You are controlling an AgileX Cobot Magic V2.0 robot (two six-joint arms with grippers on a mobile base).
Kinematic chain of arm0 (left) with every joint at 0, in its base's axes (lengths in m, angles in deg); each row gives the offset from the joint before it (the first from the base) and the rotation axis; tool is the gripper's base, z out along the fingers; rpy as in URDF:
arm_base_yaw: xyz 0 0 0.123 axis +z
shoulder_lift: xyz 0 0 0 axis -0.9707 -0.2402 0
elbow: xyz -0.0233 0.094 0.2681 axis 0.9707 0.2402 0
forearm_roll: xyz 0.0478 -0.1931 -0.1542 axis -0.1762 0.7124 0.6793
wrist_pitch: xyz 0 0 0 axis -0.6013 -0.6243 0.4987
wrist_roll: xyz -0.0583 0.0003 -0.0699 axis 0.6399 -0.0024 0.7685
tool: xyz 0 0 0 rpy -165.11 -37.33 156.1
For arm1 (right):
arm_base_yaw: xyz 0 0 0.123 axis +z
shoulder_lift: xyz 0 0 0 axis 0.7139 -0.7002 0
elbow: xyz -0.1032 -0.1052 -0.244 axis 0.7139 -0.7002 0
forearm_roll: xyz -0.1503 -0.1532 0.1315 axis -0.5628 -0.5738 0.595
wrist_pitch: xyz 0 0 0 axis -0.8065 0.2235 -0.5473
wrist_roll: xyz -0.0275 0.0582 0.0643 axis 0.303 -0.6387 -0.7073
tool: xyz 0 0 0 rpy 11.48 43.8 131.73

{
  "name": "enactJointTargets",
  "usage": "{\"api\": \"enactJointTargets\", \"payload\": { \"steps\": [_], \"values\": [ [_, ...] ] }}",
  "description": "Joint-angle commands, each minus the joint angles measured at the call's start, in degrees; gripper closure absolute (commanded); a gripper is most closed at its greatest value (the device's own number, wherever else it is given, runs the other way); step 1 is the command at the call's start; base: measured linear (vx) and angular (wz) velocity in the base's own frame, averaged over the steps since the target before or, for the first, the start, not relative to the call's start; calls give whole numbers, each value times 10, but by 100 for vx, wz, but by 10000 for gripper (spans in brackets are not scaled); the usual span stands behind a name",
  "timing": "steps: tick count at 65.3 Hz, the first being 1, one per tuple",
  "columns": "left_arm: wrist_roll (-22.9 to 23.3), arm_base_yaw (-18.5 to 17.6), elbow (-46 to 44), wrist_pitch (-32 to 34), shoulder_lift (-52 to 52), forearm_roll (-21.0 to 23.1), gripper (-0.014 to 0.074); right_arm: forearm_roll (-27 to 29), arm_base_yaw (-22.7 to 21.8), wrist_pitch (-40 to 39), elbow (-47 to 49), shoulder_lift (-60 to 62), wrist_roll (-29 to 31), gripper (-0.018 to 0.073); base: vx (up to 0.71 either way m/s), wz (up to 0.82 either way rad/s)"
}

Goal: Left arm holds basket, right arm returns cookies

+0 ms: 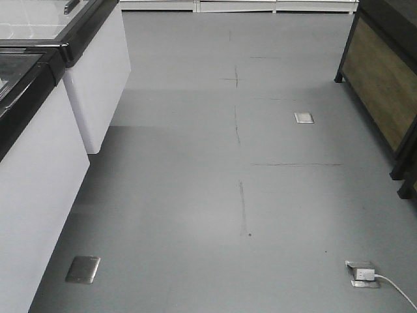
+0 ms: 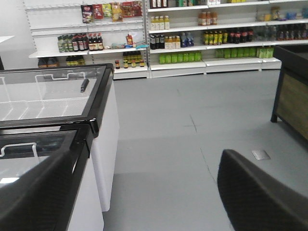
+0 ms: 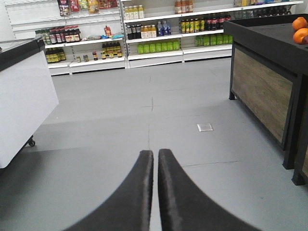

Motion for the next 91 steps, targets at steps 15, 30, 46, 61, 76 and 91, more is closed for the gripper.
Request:
{"api": "enactJointTargets", "payload": {
  "steps": [15, 30, 46, 61, 76, 91],
  "values": [
    [93, 131, -17, 58, 6, 5, 17, -6, -4, -42, -10, 7, 3, 562, 0, 0],
    [151, 248, -17, 53, 25, 5, 17, -6, -4, -42, -10, 7, 3, 562, 0, 0],
    [293, 351, -17, 39, 35, 5, 17, -6, -4, -42, -10, 7, 3, 562, 0, 0],
    [457, 394, -16, 41, 17, 5, 17, -6, -4, -42, -10, 7, 3, 562, 0, 0],
    [586, 416, -16, 40, -23, 5, 17, -6, -4, -41, -10, 7, 3, 562, 0, 0],
    [668, 416, -16, 31, -71, 5, 31, -6, -4, -41, -10, 7, 3, 562, 0, 0]
  ]
}}
